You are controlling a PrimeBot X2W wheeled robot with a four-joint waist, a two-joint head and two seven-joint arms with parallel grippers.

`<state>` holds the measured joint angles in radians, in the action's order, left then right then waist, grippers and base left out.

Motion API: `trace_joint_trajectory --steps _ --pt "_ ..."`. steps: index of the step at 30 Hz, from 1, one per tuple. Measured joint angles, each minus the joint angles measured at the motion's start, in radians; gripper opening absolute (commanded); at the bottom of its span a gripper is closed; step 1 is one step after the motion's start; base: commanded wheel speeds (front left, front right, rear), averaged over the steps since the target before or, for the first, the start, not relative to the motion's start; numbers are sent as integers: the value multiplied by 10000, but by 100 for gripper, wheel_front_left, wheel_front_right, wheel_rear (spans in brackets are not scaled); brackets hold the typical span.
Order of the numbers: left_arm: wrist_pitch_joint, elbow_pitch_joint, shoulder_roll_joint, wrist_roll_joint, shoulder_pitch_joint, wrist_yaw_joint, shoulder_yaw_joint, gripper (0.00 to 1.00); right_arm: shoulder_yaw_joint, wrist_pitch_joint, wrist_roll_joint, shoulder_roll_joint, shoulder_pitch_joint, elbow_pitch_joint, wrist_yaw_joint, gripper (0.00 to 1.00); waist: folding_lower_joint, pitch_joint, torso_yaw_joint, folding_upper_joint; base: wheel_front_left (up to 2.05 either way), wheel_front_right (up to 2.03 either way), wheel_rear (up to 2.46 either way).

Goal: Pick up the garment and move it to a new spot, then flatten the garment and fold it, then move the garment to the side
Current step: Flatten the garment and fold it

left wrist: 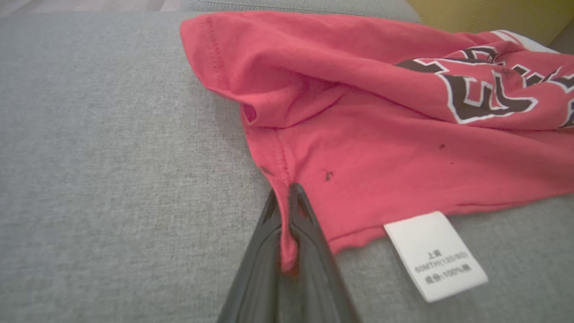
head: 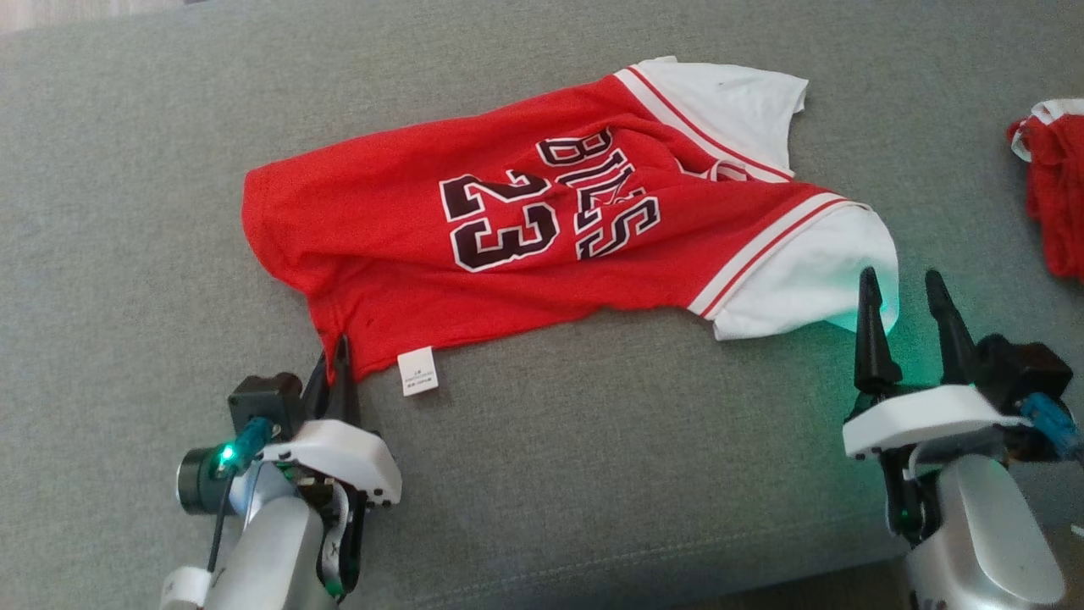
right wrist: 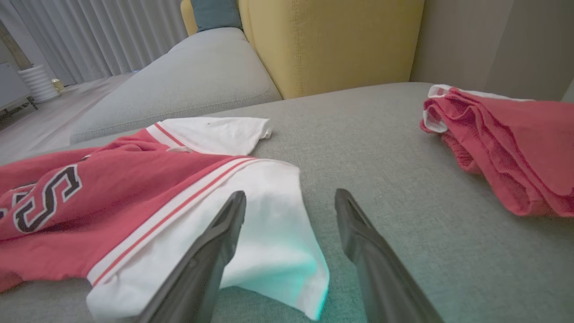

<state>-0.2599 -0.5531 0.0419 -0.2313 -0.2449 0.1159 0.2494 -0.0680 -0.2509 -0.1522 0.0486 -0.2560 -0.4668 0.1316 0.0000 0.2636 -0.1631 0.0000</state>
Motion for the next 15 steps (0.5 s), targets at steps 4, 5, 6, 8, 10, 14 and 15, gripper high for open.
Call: trace_joint_trajectory --steps 4,5,6,8,10,14,15 --pt "2 96 0 2 76 0 6 0 -54 0 44 -6 50 -410 0 100 0 5 61 0 0 0 0" --pt "2 142 0 2 125 -2 0 0 -58 0 115 -8 50 -522 0 100 0 18 61 0 0 0 0" --pt "2 180 0 13 160 -2 -4 0 -67 0 173 -8 49 -614 0 100 0 31 61 0 0 0 0" --pt "2 244 0 17 170 -8 -8 0 -73 0 313 -8 40 -867 0 100 0 56 67 0 0 0 0" --pt "2 286 0 73 169 -17 -2 0 -73 0 397 -8 37 -1168 0 100 0 79 91 0 0 0 0" --pt "2 337 0 113 168 -88 38 0 -176 0 497 -12 37 -1453 0 100 0 105 174 0 0 0 0" --pt "4 337 0 113 169 -104 40 0 -234 0 518 -12 37 -1473 0 100 0 99 187 0 0 0 0"
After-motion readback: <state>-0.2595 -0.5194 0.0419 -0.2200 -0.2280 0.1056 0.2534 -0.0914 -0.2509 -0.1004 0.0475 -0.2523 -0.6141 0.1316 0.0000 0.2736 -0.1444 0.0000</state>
